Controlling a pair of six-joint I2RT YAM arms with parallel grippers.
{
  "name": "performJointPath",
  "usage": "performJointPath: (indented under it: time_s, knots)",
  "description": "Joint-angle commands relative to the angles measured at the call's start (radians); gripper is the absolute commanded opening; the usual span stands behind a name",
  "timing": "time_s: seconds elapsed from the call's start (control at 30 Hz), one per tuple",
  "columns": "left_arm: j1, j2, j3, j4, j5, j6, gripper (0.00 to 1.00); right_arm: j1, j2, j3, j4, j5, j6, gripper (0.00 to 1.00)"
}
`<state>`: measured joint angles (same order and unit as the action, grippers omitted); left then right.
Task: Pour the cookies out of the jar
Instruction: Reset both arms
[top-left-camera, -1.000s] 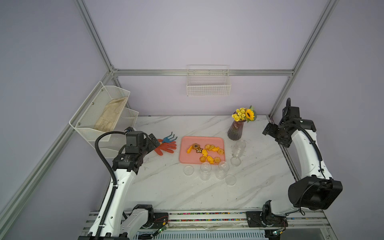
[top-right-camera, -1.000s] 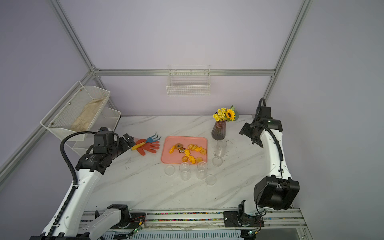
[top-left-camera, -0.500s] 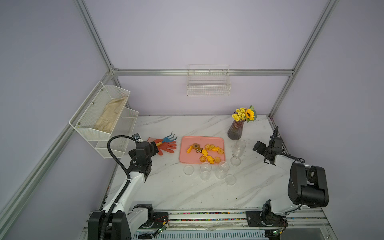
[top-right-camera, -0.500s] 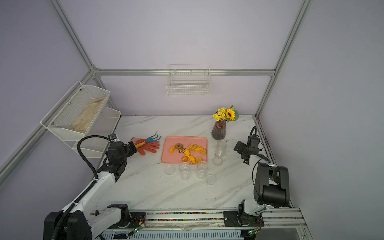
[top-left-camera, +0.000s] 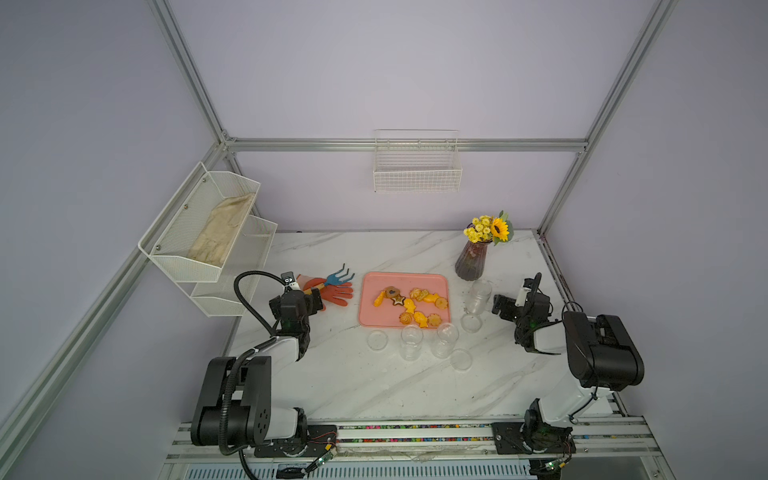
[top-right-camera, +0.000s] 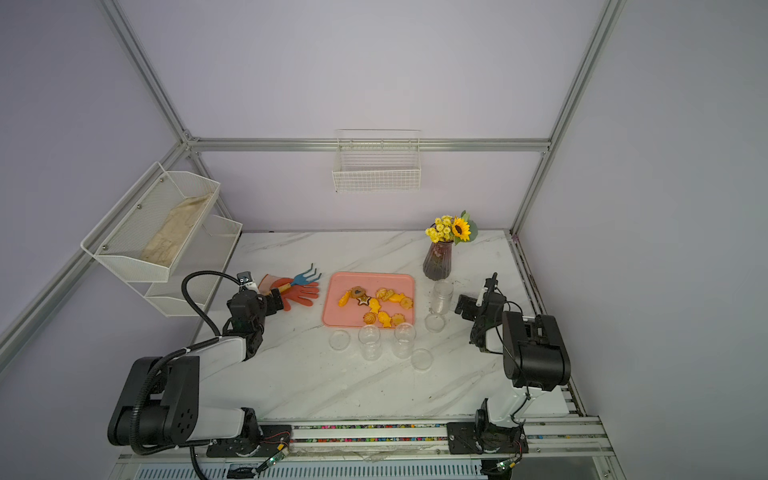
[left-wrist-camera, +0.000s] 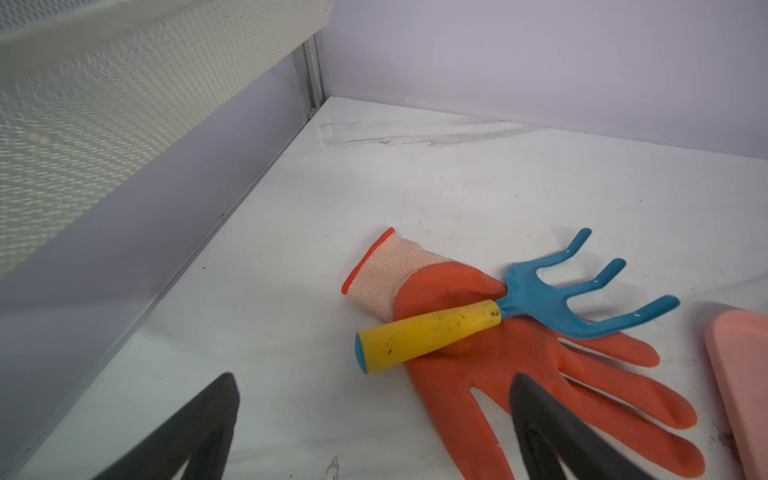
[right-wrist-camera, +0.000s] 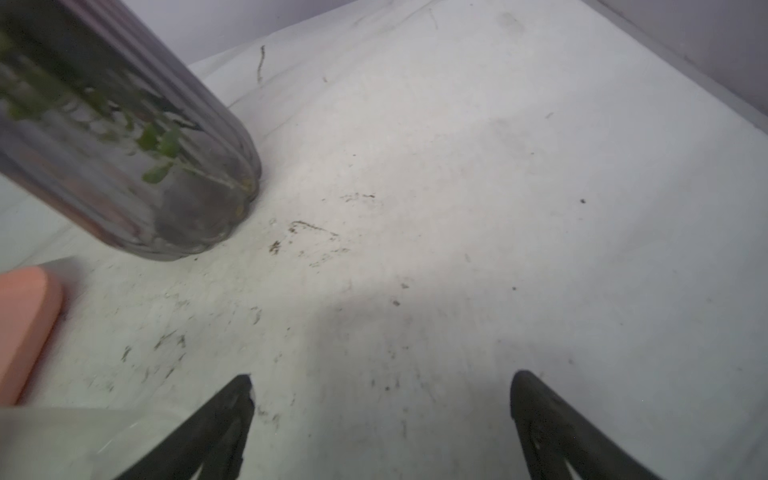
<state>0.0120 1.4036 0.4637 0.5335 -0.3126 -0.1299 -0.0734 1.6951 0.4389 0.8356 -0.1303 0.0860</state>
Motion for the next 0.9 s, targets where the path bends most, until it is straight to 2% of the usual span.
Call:
performJointPath:
  time_s: [0.0,0.13,0.2,0.23,0.3,0.4,0.63,0.87]
  knots:
    - [0.006,0.028,-0.03,0.175,0.098,0.073,1.0,0.037,0.028,-0.031,0.199,0.008,-0.085,0.98]
    - [0.005,0.111,-0.125,0.412,0.19,0.118,1.0,0.058,0.098,-0.064,0.331,0.047,-0.071,0.98]
    - [0.006,0.158,-0.148,0.519,0.21,0.134,1.0,0.064,0.068,-0.03,0.21,0.093,-0.089,0.97]
    - [0.005,0.168,-0.13,0.504,0.193,0.129,1.0,0.08,0.087,-0.014,0.215,0.119,-0.096,0.97]
    - [0.005,0.165,-0.071,0.384,0.123,0.107,1.0,0.117,0.073,0.03,0.099,0.196,-0.119,0.97]
    - [0.005,0.136,-0.055,0.3,0.126,0.095,1.0,0.135,0.078,0.03,0.111,0.221,-0.131,0.97]
    - [0.005,0.162,-0.087,0.405,0.13,0.105,1.0,0.135,0.081,0.027,0.127,0.217,-0.131,0.97]
    - [0.006,0.161,-0.085,0.4,0.129,0.104,1.0,0.138,0.082,0.028,0.125,0.222,-0.135,0.98]
